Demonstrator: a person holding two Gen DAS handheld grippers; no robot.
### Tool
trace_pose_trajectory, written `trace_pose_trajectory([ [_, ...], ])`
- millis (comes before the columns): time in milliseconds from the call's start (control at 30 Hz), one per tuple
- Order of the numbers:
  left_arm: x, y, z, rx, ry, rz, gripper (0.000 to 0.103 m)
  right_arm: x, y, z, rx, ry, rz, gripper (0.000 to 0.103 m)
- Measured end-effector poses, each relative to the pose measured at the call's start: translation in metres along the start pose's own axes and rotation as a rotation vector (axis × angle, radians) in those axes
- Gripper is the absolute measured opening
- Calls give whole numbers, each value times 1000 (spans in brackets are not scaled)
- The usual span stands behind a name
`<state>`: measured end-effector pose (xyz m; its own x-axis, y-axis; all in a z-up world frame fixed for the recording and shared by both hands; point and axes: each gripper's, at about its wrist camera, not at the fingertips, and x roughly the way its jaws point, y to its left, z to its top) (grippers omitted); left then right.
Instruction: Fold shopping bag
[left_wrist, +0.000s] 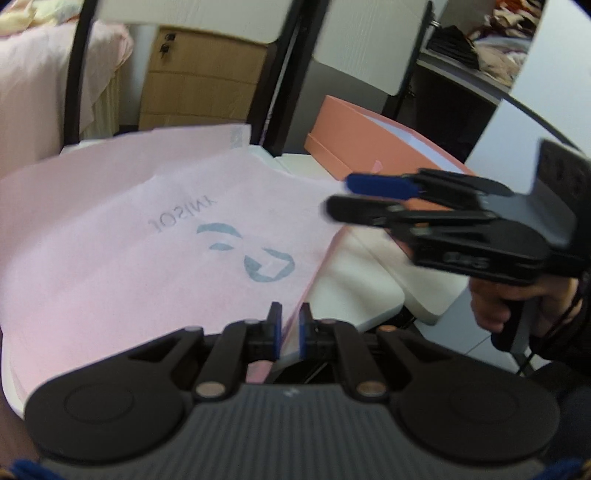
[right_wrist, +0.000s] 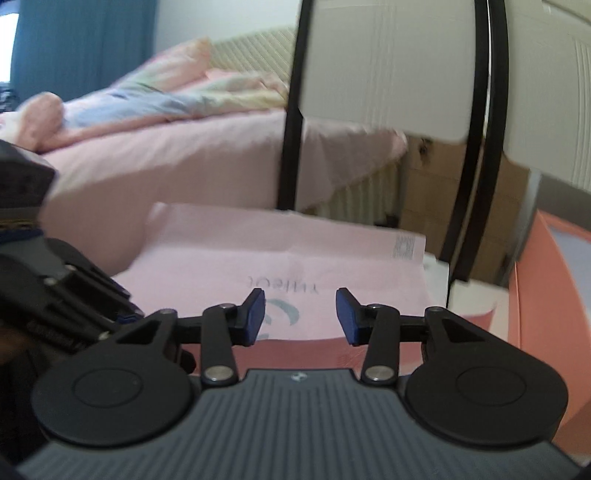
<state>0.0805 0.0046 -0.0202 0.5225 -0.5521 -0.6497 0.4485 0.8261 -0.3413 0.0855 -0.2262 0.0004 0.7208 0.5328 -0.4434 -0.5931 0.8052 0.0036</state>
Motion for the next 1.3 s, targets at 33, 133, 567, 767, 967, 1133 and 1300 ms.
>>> trace_pose_trajectory([
  [33, 2, 3, 0, -14, 5, -2, 10, -2, -4, -2, 13, -11, 18, 47],
  [133, 10, 11, 1, -41, 20, -20, 10, 9, -7, -13, 7, 27, 57, 46],
  [567, 17, 44, 2, -222, 12, -113, 10, 40, -22, -6, 65, 21, 145, 47],
  [767, 24, 55, 1, -300, 22, -101, 14, 53, -12, -24, -1, 76, 95, 46],
  [967, 15, 41, 5, -214, -44, 21, 50, 72, -10, -29, -2, 134, 88, 46],
  [1133, -2, 8, 4, -4, -136, 99, 56, 75, -7, -31, -26, 163, 82, 46],
  [1300, -11, -45, -11, 277, -176, 88, 58, 65, -13, -29, 13, 226, 118, 45],
])
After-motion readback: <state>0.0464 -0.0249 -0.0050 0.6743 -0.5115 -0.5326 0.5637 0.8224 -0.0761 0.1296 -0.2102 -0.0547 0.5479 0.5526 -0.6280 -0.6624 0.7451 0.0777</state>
